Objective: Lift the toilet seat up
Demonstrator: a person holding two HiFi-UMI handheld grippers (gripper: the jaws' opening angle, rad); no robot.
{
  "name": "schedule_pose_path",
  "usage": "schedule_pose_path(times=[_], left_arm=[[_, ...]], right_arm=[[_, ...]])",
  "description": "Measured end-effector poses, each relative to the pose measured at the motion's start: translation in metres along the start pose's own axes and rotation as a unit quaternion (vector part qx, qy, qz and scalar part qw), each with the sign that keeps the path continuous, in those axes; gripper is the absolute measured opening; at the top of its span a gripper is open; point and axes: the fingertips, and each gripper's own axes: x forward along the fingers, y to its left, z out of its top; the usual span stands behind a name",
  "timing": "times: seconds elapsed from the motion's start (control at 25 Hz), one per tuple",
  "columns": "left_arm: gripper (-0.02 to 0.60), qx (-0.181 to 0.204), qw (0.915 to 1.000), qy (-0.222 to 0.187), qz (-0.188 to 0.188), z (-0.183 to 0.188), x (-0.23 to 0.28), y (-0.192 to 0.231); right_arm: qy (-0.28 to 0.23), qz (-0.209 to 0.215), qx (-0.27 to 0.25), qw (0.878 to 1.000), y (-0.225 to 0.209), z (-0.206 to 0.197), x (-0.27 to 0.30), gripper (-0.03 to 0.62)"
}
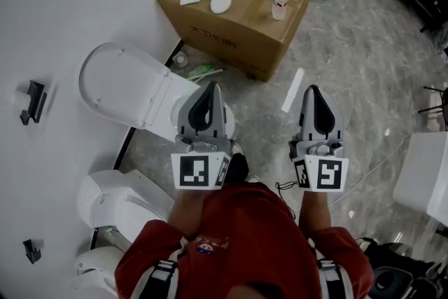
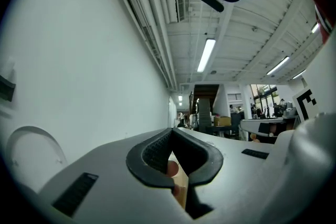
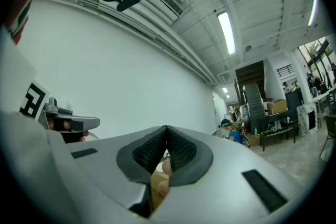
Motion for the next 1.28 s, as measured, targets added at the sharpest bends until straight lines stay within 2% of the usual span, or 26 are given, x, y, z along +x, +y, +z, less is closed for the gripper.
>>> schedule_pose_path(times=[0.44,0.6,0.76,1.0,1.28], left_arm=[[0.009,-0.014,0.9980,0.001,0.062,-0.012,0.034,0.098],[0.009,-0.007,0.9953,-0.009,0.096,-0.005,0.027,0.134],[0.009,0.008,0.9891,-0.013,0.146,0.001,0.008,0.171],[0.009,0.016,0.9715,-0.017,0.236,0.016,-0.031,0.227],[0.009,0.031,0.9351,-0.011,0.353,0.017,-0.061,0.253]], right_arm=[[0.015,0.074,-0.005,0.997,0.064,-0.018,0.111,0.012],[0.004,0.112,-0.001,0.994,0.099,-0.015,0.142,0.012],[-0.004,0.164,0.010,0.986,0.143,-0.016,0.164,0.012],[-0.006,0.251,0.028,0.968,0.214,-0.009,0.197,0.012],[-0.008,0.373,0.051,0.927,0.270,-0.016,0.224,0.012]])
